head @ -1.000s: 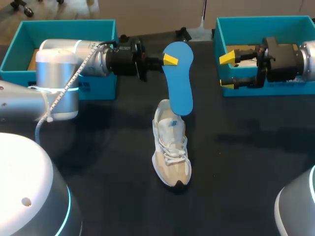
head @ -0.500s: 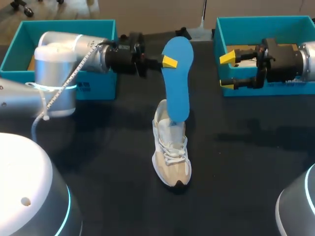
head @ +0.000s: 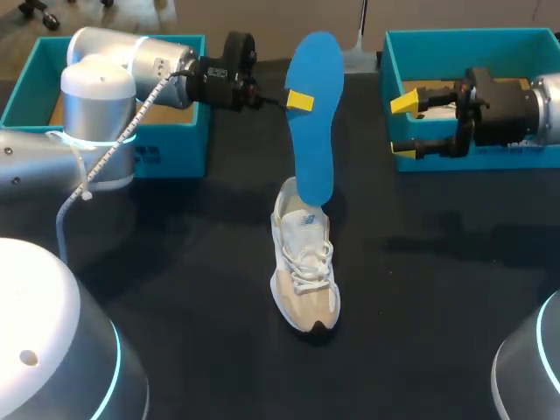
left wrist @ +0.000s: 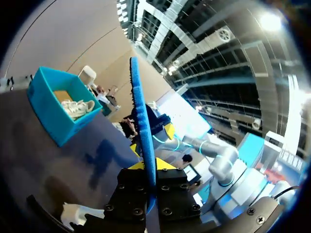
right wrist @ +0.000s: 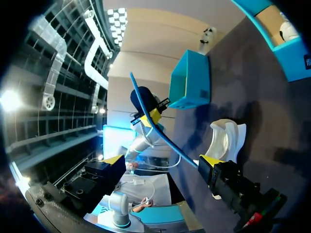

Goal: Take the shoe out of the shoebox, open the shoe tongue, remove and reinsert the insole, then place the shoe into the shoebox

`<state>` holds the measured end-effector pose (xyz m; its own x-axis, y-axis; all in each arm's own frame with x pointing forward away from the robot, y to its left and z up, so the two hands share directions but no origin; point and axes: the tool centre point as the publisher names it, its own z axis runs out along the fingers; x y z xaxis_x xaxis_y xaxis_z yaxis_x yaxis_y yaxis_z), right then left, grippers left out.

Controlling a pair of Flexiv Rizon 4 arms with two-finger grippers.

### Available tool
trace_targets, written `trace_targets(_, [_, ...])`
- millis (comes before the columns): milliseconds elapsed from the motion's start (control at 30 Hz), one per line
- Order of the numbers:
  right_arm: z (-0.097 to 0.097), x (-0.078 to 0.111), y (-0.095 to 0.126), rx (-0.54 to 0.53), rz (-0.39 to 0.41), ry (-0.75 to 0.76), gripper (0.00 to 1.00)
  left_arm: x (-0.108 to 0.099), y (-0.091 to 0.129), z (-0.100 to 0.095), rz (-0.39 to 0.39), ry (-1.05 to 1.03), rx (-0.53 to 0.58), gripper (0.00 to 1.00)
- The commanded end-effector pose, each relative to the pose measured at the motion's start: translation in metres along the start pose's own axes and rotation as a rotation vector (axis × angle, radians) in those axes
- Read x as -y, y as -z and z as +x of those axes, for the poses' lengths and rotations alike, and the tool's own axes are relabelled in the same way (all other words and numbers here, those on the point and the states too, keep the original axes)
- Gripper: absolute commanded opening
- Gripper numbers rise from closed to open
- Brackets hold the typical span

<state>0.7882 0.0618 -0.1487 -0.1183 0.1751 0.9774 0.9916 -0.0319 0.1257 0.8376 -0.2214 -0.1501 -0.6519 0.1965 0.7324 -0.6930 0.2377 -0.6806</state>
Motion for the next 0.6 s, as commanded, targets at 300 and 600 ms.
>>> trace_targets(300, [0.000, 0.000, -0.002, 0.001, -0.001, 0.000, 1.00, 0.002, 0.006, 0.008, -0.018, -0.737, 0.197, 0.00])
trace_targets(600, [0.000, 0.000, -0.002, 0.001, -0.001, 0.000, 1.00, 0.011, 0.019, 0.010, -0.092, -1.012, 0.269, 0.00])
